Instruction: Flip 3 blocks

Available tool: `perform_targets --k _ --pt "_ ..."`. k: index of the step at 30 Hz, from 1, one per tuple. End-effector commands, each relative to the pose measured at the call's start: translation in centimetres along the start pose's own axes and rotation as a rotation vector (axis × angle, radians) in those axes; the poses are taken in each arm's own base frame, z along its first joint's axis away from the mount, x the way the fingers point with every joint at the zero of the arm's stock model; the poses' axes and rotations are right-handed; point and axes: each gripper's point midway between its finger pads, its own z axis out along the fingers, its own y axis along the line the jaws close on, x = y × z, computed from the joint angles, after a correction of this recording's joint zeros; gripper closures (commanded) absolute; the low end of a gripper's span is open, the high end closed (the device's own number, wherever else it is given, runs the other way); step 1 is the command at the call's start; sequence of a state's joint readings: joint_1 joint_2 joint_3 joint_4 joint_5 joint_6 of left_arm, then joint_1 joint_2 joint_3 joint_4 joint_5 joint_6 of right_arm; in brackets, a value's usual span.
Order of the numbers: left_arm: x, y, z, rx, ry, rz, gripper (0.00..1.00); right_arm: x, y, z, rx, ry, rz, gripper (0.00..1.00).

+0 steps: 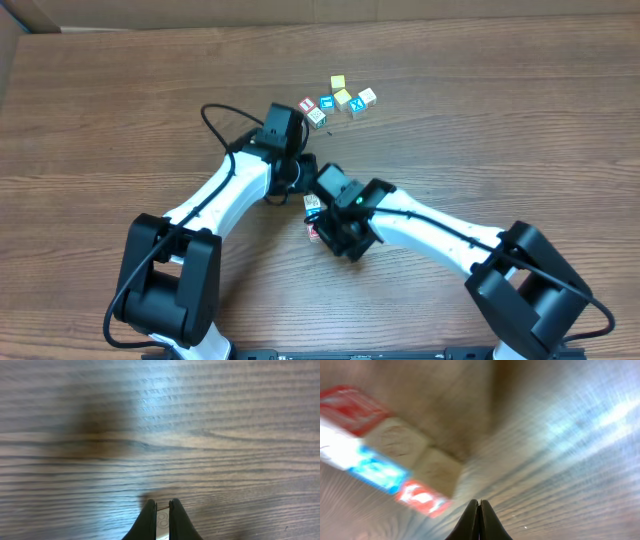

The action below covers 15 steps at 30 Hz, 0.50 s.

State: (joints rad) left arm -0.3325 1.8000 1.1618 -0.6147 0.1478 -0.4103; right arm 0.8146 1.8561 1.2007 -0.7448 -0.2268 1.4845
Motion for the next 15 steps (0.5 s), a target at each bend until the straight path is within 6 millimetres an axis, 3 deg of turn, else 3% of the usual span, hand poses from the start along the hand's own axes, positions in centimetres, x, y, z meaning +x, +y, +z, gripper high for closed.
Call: perform_targets --k 1,8,11,15 --pt "-3.5 0.8 -3.3 -0.083 -0.105 -0.004 0.96 -2.5 3.9 -4.0 -0.108 -0.067 -0.318 0.96" --pt "-4.0 3.2 -7.0 -0.054 -0.012 -0.215 0.96 -5.6 4.1 -5.5 -0.100 -0.113 -0.579 0.96" --pt "-3.1 4.2 -7.5 0.021 0.061 -0.281 0.96 -6.5 4.8 -5.8 -0.124 -0.141 -0.659 0.96" --pt "-1.8 6.5 -7.3 -0.003 0.112 -0.307 0.96 -7.5 6.0 -5.5 -0.146 -0.196 -0.740 0.96"
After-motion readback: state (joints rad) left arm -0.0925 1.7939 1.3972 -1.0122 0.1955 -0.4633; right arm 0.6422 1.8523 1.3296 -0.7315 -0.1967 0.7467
